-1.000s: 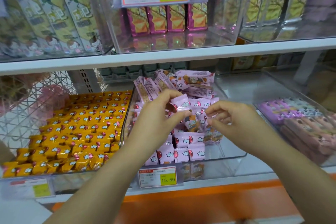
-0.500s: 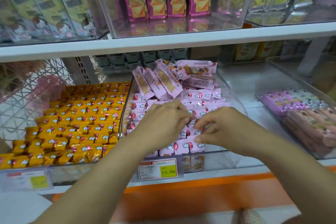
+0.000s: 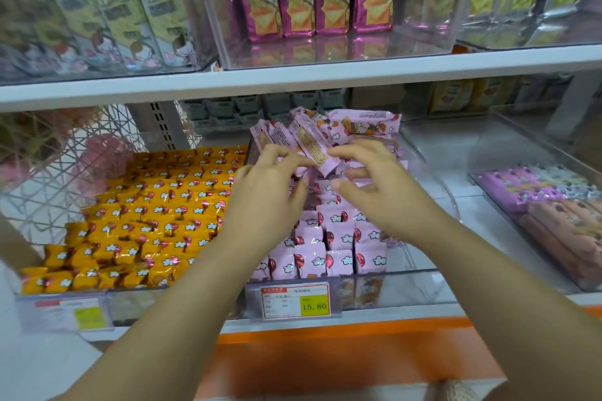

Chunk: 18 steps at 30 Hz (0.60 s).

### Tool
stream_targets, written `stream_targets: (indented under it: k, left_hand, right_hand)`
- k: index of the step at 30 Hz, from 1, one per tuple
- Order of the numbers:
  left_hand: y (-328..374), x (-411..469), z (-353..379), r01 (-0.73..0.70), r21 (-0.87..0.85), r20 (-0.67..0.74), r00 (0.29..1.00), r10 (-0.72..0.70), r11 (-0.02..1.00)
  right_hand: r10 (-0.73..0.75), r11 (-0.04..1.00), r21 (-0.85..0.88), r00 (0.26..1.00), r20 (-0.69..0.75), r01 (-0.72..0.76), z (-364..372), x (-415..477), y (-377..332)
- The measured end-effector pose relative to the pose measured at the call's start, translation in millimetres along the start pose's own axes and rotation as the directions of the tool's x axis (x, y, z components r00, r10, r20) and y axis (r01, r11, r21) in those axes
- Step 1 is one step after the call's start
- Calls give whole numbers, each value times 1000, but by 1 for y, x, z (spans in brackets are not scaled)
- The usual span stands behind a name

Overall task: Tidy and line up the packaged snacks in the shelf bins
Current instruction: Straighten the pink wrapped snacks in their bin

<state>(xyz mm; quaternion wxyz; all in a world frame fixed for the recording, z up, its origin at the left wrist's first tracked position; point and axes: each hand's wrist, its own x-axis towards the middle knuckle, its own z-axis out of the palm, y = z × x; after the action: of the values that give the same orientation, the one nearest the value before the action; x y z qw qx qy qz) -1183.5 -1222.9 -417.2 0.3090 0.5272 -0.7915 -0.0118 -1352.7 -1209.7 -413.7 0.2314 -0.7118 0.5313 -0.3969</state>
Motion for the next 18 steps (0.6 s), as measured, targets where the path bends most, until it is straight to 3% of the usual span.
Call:
stream_targets:
  k: [2,5,10,13,16,18]
  left_hand:
    - [-1,1,2,0,61,26,1000,-2,998]
    - [-4,4,6,22,6,99,995,-22,1000]
    - [-8,9,8,-12,9,189,982,10,1000]
    - [-5,11,9,-22,46,224,975,11,999]
    - [-3,13,11,-26,38,242,970,16,999]
    - [-1,13,13,-27,25,245,969,21,999]
  right_hand:
    - [-37,999,-7,998,42,37,10,11,1]
    - [-37,999,-17,998,56,38,19,20,5]
    - [-114,993,-4,977,-180,116,9,17,5]
    - [-85,982,134,940,-329,136,-6,4,3]
    - [-6,917,371,934,-358,148,-23,-12,2]
    - [22,906,403,934,-356,132,-32,-19,5]
